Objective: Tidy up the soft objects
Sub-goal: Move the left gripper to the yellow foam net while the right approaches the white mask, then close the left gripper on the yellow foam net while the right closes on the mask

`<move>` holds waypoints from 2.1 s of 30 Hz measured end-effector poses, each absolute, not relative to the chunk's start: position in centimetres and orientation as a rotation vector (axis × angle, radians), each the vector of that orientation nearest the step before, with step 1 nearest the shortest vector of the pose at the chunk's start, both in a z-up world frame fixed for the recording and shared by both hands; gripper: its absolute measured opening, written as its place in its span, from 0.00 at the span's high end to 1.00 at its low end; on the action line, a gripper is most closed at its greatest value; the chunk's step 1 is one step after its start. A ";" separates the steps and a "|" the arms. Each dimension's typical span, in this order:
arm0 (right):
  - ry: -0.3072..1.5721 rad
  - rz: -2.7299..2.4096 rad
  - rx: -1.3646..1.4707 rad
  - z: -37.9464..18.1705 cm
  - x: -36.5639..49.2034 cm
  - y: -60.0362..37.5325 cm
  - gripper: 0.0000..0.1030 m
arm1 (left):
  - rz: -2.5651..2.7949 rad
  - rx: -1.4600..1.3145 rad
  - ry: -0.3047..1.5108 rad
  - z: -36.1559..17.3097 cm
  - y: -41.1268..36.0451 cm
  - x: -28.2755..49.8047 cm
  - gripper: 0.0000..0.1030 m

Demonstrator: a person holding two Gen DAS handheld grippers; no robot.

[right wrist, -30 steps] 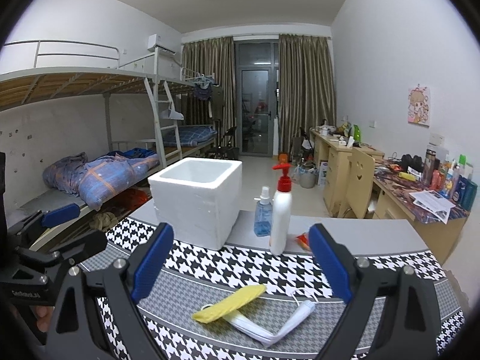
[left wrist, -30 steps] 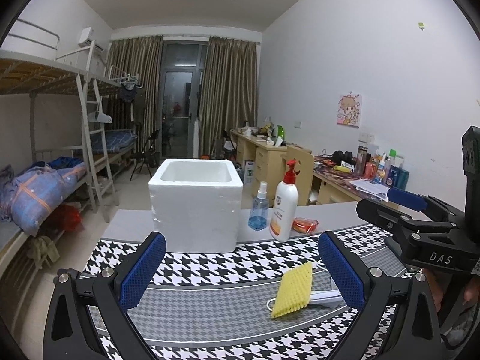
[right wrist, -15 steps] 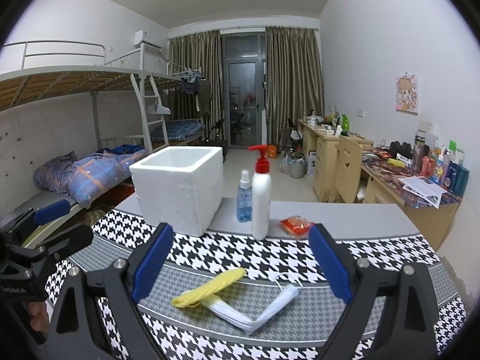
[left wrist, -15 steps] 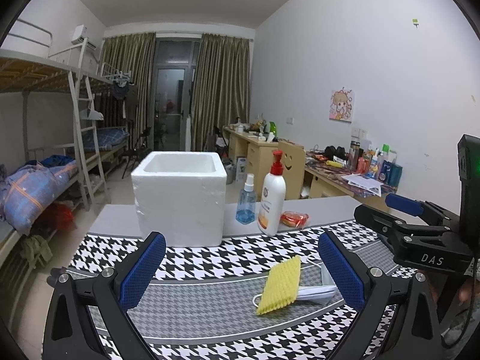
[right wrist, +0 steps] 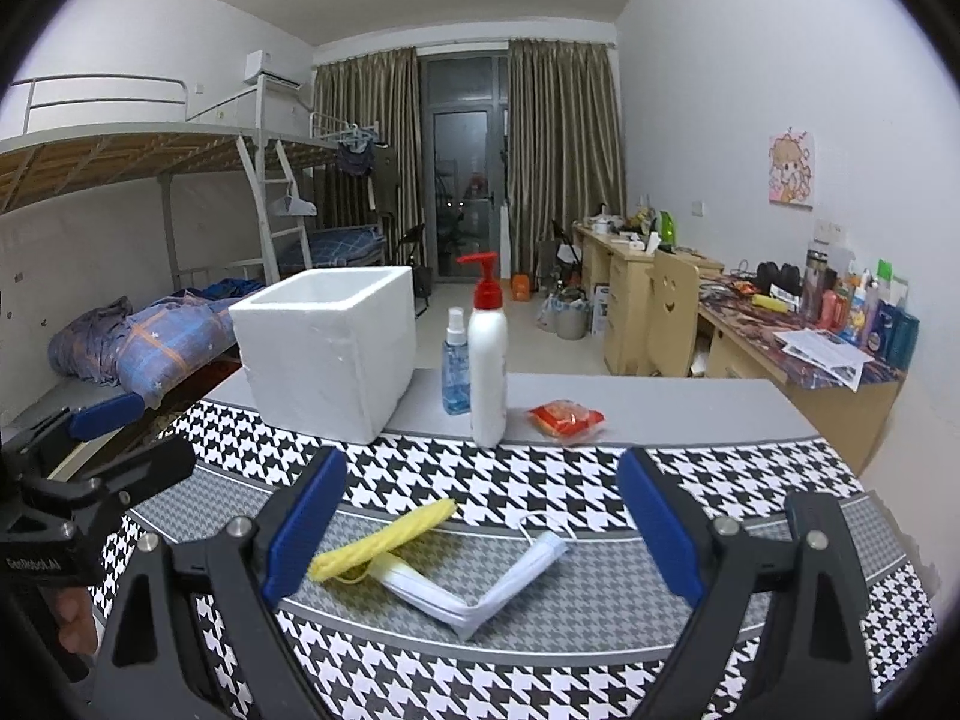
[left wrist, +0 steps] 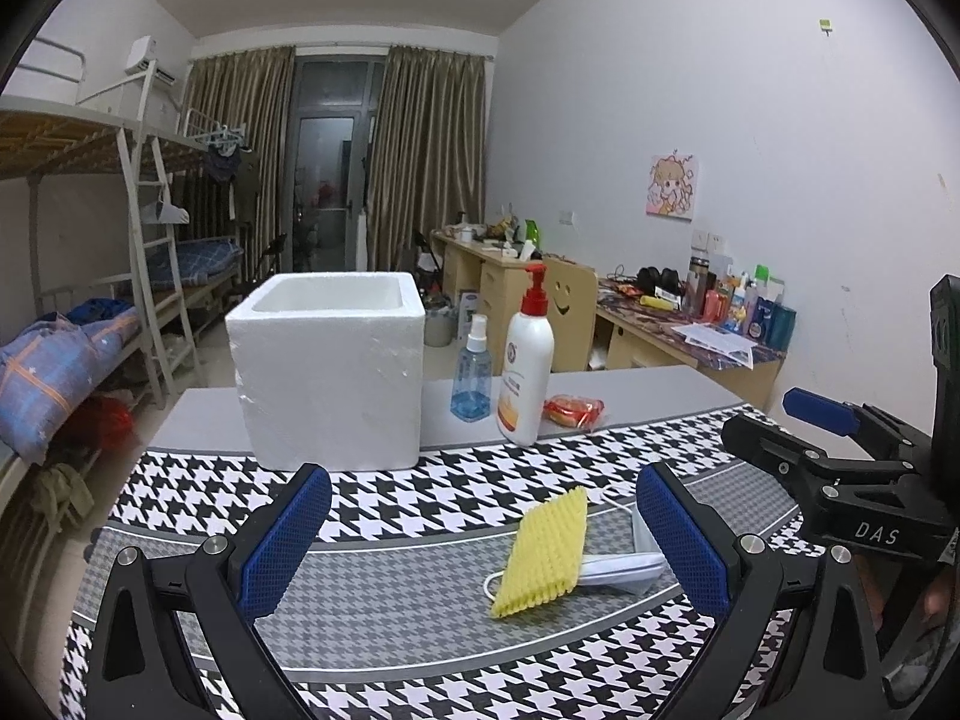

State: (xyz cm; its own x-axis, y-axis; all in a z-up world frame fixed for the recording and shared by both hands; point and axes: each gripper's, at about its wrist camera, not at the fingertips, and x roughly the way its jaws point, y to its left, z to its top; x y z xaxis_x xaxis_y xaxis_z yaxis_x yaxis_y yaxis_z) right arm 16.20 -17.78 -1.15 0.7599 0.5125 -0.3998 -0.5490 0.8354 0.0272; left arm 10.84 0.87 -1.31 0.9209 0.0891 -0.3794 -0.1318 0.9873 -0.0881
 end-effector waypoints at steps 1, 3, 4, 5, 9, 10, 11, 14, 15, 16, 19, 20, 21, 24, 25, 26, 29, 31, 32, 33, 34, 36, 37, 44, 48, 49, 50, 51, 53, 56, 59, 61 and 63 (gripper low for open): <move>0.411 0.577 -0.094 -1.3 16.2 -17.9 0.09 | 0.115 -0.112 0.388 -1.4 0.8 10.9 0.01; 0.419 0.572 -0.098 -1.5 16.3 -18.0 0.09 | 0.113 -0.109 0.397 -1.7 0.7 11.2 0.01; 0.423 0.569 -0.098 -1.6 16.4 -18.1 0.09 | 0.112 -0.109 0.402 -1.7 0.6 11.3 0.01; 0.427 0.567 -0.099 -1.7 16.4 -18.1 0.09 | 0.111 -0.110 0.405 -1.8 0.6 11.4 0.01; 0.451 0.551 -0.097 -2.4 16.8 -18.2 0.09 | 0.105 -0.105 0.428 -2.3 0.5 12.0 0.01; 0.462 0.545 -0.096 -2.6 16.9 -18.2 0.09 | 0.103 -0.106 0.431 -2.4 0.4 12.1 0.01; 0.466 0.543 -0.094 -2.7 16.9 -18.3 0.09 | 0.099 -0.106 0.434 -2.6 0.3 12.2 0.01; 0.482 0.536 -0.099 -3.2 17.0 -18.2 0.09 | 0.093 -0.101 0.445 -2.9 0.1 12.6 0.01; 0.488 0.528 -0.102 -3.4 17.1 -18.2 0.09 | 0.091 -0.100 0.449 -3.0 0.0 12.7 0.01; 0.493 0.522 -0.105 -3.6 17.2 -18.2 0.09 | 0.089 -0.100 0.454 -3.2 0.0 12.7 0.01; 0.512 0.523 -0.098 -4.0 17.5 -18.3 0.09 | 0.082 -0.098 0.468 -3.6 -0.2 13.1 0.01; 0.518 0.524 -0.096 -4.1 17.6 -18.4 0.09 | 0.079 -0.097 0.473 -3.7 -0.2 13.3 0.01; 0.524 0.523 -0.094 -4.3 17.7 -18.4 0.09 | 0.075 -0.095 0.482 -4.0 -0.3 13.5 0.01; 0.545 0.528 -0.083 -4.6 17.9 -18.5 0.09 | 0.065 -0.090 0.503 -4.6 -0.6 13.9 0.01; 0.553 0.533 -0.076 -4.8 18.0 -18.6 0.09 | 0.061 -0.087 0.509 -4.8 -0.7 14.0 0.01; 0.558 0.530 -0.073 -4.9 18.1 -18.6 0.09 | 0.058 -0.084 0.513 -4.9 -0.7 14.2 0.01; 0.569 0.518 -0.080 -5.3 18.4 -18.5 0.09 | 0.049 -0.081 0.528 -5.3 -0.9 14.5 0.01; 0.582 0.514 -0.081 -5.6 18.7 -18.5 0.09 | 0.049 -0.084 0.538 -5.6 -0.9 14.7 0.01; 0.590 0.508 -0.083 -5.7 18.8 -18.5 0.09 | 0.048 -0.086 0.543 -5.7 -0.9 14.8 0.01; 0.598 0.503 -0.085 -5.9 19.0 -18.4 0.09 | 0.046 -0.088 0.547 -5.8 -0.8 14.9 0.01; 0.606 0.502 -0.083 -6.0 19.1 -18.4 0.09 | 0.046 -0.089 0.549 -5.9 -0.8 15.0 0.01; 0.620 0.505 -0.079 -6.3 19.3 -18.4 0.09 | 0.044 -0.088 0.554 -6.0 -0.8 15.2 0.01; 0.630 0.505 -0.079 -6.4 19.5 -18.3 0.09 | 0.045 -0.089 0.556 -6.1 -0.8 15.2 0.01; 0.674 0.508 -0.098 -7.7 20.0 -17.3 0.09 | 0.038 -0.091 0.566 -6.5 -0.7 15.9 0.01; 0.694 0.507 -0.091 -8.2 20.4 -17.3 0.09 | 0.027 -0.085 0.582 -6.8 -0.7 16.3 0.01; 0.705 0.507 -0.086 -8.4 20.6 -17.3 0.09 | 0.027 -0.088 0.585 -7.0 -0.7 16.4 0.01; 0.715 0.509 -0.083 -8.6 20.8 -17.3 0.09 | 0.028 -0.089 0.588 -7.1 -0.7 16.5 0.01; 0.725 0.510 -0.083 -8.7 20.9 -17.1 0.09 | 0.030 -0.088 0.590 -7.2 -0.6 16.5 0.01; 0.744 0.512 -0.085 -9.1 21.2 -17.0 0.09 | 0.030 -0.080 0.593 -7.3 -0.7 16.6 0.01; 0.767 0.515 -0.085 -9.5 21.5 -16.8 0.09 | 0.027 -0.080 0.607 -7.7 -0.7 17.0 0.01; 0.785 0.535 -0.075 -9.8 21.6 -16.7 0.11 | 0.030 -0.082 0.622 -8.0 -0.6 17.4 0.01; 0.793 0.533 -0.084 -10.0 21.7 -16.5 0.17 | 0.030 -0.085 0.629 -8.1 -0.6 17.6 0.01; 0.808 0.539 -0.086 -10.2 21.8 -16.3 0.21 | 0.031 -0.086 0.630 -8.1 -0.6 17.7 0.01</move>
State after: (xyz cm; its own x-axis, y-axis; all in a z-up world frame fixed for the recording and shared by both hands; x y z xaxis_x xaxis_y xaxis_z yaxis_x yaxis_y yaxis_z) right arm 21.80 -16.33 -10.16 0.5646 0.4254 -0.7073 -0.4896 0.8625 0.1280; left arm 17.71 -0.55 -8.10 0.8075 0.0027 -0.5899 -0.0548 0.9960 -0.0706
